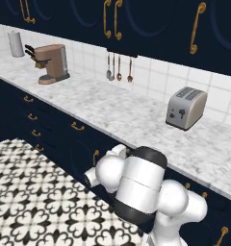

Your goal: Take a straw from the drawer in front and place it inside the glass cup on the dining counter.

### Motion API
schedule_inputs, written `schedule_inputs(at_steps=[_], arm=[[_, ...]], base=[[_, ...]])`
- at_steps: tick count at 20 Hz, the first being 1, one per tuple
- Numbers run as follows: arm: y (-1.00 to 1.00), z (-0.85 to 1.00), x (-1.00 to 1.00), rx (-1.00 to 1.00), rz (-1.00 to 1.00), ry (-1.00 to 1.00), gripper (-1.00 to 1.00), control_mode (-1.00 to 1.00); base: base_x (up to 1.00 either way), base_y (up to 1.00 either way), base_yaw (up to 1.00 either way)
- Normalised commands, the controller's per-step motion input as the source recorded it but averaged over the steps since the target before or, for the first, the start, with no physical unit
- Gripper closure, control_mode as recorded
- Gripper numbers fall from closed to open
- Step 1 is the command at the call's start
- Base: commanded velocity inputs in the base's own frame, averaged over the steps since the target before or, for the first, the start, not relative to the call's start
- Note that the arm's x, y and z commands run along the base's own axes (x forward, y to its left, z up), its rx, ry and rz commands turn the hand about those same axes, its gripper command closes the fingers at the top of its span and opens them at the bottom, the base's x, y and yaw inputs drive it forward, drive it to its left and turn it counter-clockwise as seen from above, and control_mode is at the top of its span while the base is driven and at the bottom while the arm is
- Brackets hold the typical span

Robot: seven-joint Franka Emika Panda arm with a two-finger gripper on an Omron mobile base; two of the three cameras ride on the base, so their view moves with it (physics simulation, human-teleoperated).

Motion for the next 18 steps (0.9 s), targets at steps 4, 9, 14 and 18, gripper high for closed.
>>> schedule_inputs(at_steps=[4,9,14,18], arm=[[0.0,-0.48,0.29,-0.06,-0.04,0.0,-1.0,-1.0],[0.0,-0.45,0.29,0.01,0.0,0.0,-1.0,-1.0],[-0.11,-0.28,0.48,0.16,0.0,0.0,-1.0,-1.0],[-0.2,-0.05,0.55,0.28,0.0,0.0,-1.0,-1.0]], base=[[0.0,0.0,0.0],[0.0,0.0,0.0],[0.0,0.0,0.0],[0.0,0.0,0.0]])
